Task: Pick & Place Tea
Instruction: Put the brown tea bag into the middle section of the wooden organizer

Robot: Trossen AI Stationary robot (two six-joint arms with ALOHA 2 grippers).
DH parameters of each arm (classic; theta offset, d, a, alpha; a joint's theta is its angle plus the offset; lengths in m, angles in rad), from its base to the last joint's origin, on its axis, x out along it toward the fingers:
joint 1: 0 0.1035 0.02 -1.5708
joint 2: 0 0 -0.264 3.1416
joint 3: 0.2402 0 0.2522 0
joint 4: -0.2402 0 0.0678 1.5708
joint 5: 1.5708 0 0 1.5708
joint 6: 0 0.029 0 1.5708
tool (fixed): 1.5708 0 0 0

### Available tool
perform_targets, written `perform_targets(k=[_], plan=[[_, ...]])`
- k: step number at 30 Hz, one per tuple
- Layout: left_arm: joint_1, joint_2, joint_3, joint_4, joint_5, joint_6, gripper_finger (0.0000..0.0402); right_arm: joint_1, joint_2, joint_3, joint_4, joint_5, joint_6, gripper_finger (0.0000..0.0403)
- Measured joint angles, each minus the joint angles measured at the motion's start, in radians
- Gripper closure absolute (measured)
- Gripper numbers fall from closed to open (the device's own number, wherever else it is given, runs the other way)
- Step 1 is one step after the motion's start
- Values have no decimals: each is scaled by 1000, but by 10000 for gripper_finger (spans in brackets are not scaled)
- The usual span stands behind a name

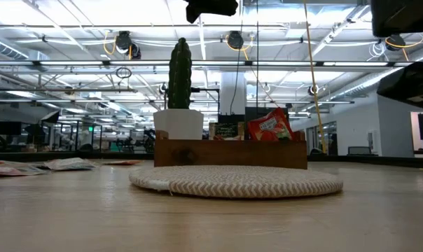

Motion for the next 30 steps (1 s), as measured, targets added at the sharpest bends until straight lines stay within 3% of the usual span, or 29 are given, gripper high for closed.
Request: perform_targets(k=[5, 10, 14, 20, 30], plan=[[0, 0, 0, 23, 0, -12, 330, 29, 2, 2, -10, 59, -52, 398], [0, 0, 0, 62, 0, -34, 330, 58, 10, 81, -231, 154, -56, 401], [0, 0, 0, 102, 0, -35, 330, 85, 4, 162, -415, 307, -44, 402], [0, 0, 0, 111, 0, -32, 330, 89, 4, 177, -644, 556, -40, 402], [0, 43, -1, 116, 27, 6, 330, -39, 4, 176, -862, 966, -179, 403]])
